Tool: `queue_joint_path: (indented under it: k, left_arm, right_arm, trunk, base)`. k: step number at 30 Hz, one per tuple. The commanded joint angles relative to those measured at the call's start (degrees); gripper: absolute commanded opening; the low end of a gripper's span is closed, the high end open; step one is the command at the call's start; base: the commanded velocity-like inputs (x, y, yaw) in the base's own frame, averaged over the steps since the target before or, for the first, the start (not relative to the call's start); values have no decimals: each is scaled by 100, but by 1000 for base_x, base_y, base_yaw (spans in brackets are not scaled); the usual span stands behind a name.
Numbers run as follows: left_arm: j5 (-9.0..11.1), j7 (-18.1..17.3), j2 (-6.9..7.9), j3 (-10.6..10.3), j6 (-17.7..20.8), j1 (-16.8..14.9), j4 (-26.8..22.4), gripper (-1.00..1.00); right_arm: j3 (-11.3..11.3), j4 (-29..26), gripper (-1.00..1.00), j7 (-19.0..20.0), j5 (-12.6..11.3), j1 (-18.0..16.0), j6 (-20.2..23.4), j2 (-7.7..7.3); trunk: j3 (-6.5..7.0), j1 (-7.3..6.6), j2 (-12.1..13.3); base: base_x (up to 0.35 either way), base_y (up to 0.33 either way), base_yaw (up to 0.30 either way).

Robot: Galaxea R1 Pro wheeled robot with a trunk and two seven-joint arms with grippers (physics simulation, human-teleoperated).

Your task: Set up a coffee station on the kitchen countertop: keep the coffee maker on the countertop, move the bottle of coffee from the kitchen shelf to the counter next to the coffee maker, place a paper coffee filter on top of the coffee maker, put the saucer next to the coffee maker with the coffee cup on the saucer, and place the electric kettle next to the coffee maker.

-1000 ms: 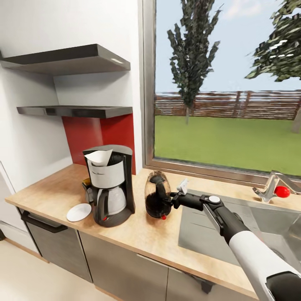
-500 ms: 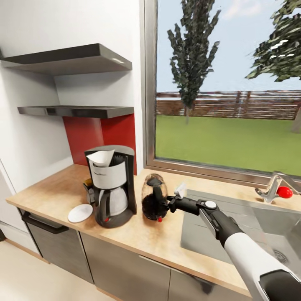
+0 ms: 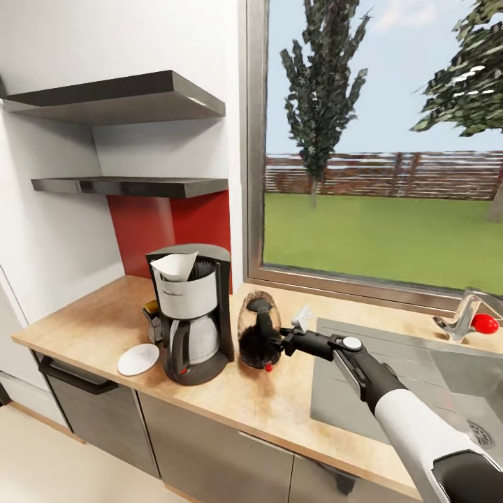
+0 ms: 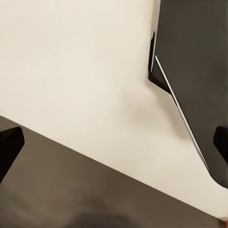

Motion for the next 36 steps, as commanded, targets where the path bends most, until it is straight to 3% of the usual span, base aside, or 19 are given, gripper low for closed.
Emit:
queue_joint_path:
  k: [1,7,25,32,33,36]
  left_arm:
    - [-59,26,-1,47,-30,-2,12,100]
    - [-60,26,-1,47,-25,-2,12,100]
    - [-59,26,0,48,-30,-2,12,100]
    - [-59,26,-1,55,-30,-2,12,100]
    - [-59,26,-1,55,-30,-2,12,100]
    - [-59,26,-1,55,-30,-2,12,100]
  right_arm:
    - [37,22,-100,-88,-94,-5,-26,-8]
    - [37,51,-100,-388,-95,-5,-234,-8]
    - [44,54,-100,-412,-94,-5,-261,2]
    - [40,54,-100,-412,-88,-5,-255,72]
    - [38,54,100,-412,-86,-5,-255,77]
    - [42,54,100,-412,-85,-5,-255,80]
  trunk:
    - [0,2,-4]
    - [0,2,-4]
    - [0,2,-4]
    - [0,2,-4]
    - [0,2,-4]
    - [0,2,-4]
  base:
    - [0,0,0]
    - [0,0,0]
    - [0,35,0]
    - [0,5,0]
    - [0,0,0]
    - [0,0,0]
